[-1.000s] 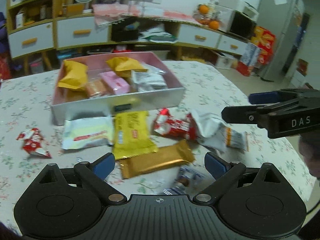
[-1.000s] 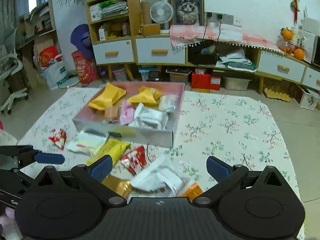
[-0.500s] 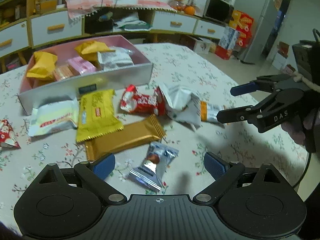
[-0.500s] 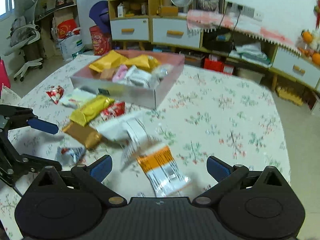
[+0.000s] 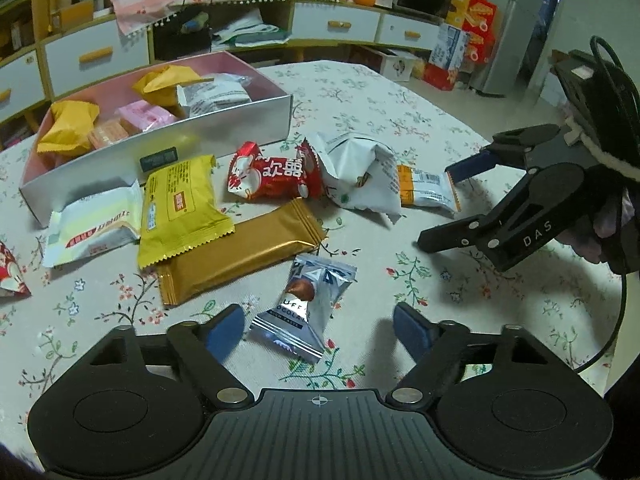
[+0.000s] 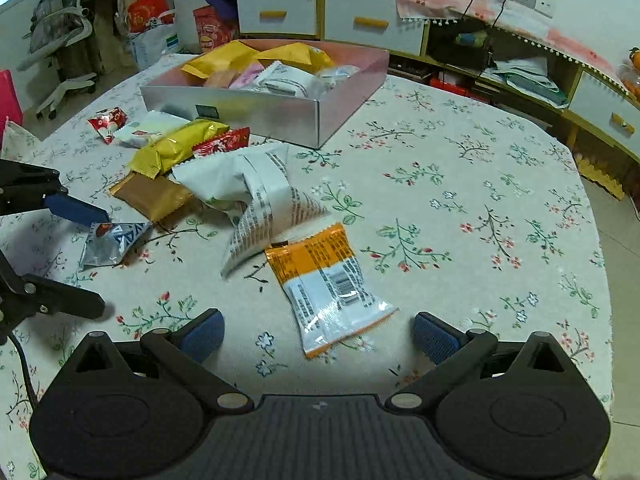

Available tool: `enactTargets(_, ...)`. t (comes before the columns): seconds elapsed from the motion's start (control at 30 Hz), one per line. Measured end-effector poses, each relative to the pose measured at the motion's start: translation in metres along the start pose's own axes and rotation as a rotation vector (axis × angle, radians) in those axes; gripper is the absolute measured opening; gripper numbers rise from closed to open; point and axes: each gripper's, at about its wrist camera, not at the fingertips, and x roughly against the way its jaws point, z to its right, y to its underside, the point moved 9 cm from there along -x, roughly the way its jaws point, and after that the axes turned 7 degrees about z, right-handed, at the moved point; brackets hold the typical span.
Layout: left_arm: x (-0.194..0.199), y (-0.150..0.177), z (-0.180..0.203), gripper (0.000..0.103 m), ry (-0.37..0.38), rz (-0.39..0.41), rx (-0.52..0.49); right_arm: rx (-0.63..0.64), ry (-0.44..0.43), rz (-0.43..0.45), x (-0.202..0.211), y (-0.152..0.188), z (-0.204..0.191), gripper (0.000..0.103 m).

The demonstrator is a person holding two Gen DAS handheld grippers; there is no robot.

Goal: Organize snacks
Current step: 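Grasp the silver wrapped chocolate with the left tool while the right tool grasps the orange-and-white bag, then carry the chocolate and orange-and-white bag into the tray and open both tools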

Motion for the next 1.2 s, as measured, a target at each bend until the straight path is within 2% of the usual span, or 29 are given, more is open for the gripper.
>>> enactTargets(0.23, 0.000, -0.003, -0.004, 0.056, -0.021, 0.011, -0.002, 0.005, 0.011, 0.008, -0.004, -0.005, -0.001, 0.072)
enactTargets(0.43, 0.002, -0.004, -0.006, 0.045, -0.037, 0.012, 0.001, 0.003, 0.017, 0.019, -0.006, -0.008, -0.004, 0.066)
enactTargets(0.63, 0.004, -0.005, -0.009, 0.033, -0.055, 0.010, 0.005, 0.007, -0.006, 0.028, -0.005, -0.010, -0.009, 0.052)
enactTargets(0.7, 0.004, -0.006, -0.010, 0.032, -0.057, 0.008, 0.009, 0.006, -0.013, 0.031, -0.004, -0.012, -0.011, 0.047)
enactTargets(0.8, 0.004, -0.006, -0.011, 0.027, -0.065, 0.006, 0.010, 0.005, -0.023, 0.034, -0.003, -0.014, -0.013, 0.031)
enactTargets(0.87, 0.004, -0.007, -0.012, 0.025, -0.074, 0.005, 0.014, 0.005, -0.028, 0.035, -0.002, -0.016, -0.015, 0.012)
enactTargets(1.2, 0.009, -0.013, -0.015, 0.019, -0.059, 0.013, 0.039, 0.028, -0.001, 0.009, 0.003, -0.020, -0.018, 0.008)
